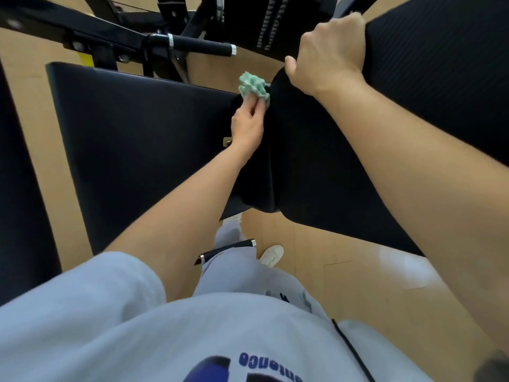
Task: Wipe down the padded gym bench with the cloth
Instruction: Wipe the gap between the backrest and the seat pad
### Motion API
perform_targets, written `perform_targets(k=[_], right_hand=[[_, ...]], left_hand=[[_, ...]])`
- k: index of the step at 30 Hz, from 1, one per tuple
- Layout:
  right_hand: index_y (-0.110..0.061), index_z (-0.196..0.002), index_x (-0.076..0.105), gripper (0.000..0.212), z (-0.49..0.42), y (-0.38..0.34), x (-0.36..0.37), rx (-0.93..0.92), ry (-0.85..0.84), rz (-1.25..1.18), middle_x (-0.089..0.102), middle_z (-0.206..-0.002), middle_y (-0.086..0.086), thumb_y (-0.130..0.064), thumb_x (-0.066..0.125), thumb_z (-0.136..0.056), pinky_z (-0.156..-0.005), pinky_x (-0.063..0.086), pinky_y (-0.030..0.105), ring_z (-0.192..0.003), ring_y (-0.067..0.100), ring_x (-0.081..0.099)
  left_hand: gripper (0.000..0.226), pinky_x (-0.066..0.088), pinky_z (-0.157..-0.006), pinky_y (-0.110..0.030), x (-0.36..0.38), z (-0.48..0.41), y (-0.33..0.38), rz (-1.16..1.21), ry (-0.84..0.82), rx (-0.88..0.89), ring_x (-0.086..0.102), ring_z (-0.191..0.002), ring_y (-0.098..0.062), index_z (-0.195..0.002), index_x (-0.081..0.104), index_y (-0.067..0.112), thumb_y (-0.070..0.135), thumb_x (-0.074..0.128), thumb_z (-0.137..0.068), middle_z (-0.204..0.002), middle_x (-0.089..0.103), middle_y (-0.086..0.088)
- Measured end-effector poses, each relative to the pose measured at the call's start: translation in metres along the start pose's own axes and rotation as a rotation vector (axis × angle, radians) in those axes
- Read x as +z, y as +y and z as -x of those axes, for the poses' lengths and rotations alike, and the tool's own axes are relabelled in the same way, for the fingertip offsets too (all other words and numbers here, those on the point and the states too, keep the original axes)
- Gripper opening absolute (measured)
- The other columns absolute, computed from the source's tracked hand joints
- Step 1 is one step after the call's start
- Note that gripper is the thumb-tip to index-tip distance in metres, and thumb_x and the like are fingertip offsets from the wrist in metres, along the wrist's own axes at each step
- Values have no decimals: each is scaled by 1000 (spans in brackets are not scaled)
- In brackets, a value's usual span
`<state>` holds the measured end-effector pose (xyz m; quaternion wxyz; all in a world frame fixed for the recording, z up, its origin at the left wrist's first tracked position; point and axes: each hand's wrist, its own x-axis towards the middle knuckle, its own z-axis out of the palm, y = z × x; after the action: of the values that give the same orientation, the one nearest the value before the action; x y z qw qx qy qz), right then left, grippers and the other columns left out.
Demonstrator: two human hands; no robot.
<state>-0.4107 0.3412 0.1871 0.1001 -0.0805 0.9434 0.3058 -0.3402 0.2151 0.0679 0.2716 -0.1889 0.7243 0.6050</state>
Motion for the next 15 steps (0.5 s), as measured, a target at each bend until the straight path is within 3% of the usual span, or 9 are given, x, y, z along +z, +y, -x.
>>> perform_targets(k=[2,3,6,11,13,15], right_hand=[[-2,-58,33,69,-1,1,0,5,4,-14,31,-54,12,-55,37,-103,-68,32,40,-63,28,45],[-1,-58,34,70,-1,1,0,6,6,-17,31,-54,12,-54,37,-103,-68,32,40,-63,28,45],[-1,-58,36,70,0,0,0,-1,21,-8,33,-53,12,-55,36,-103,-68,32,39,-62,27,45],[-1,-56,37,71,1,-1,0,6,27,4,32,-51,10,-54,37,-103,-66,32,39,-58,25,41],[-1,-56,36,71,1,-1,0,12,40,2,32,-51,10,-54,38,-103,-65,32,40,-57,25,40],[-1,-56,37,71,1,-1,2,14,46,12,32,-51,10,-54,38,-103,-65,32,39,-57,25,41]], left_hand=[[44,38,-110,-33,6,13,-17,-117,-66,39,52,-137,-27,-151,46,25,39,37,-111,-154,51,-5],[44,38,-109,-36,9,21,-28,-138,-68,45,50,-138,-29,-152,44,24,39,34,-112,-158,46,-5],[45,40,-109,-37,12,54,-71,-137,-71,-15,49,-140,-29,-152,42,22,39,29,-112,-158,45,-4],[49,41,-110,-42,12,120,-138,-21,-98,-423,54,-133,-27,-145,52,21,47,32,-109,-143,59,-6],[48,43,-102,-38,11,124,-139,33,-27,-472,56,-128,-26,-138,57,19,48,35,-107,-140,60,-5],[47,45,-105,-39,7,114,-125,118,5,-445,57,-127,-25,-132,58,28,57,40,-100,-135,62,-3]])
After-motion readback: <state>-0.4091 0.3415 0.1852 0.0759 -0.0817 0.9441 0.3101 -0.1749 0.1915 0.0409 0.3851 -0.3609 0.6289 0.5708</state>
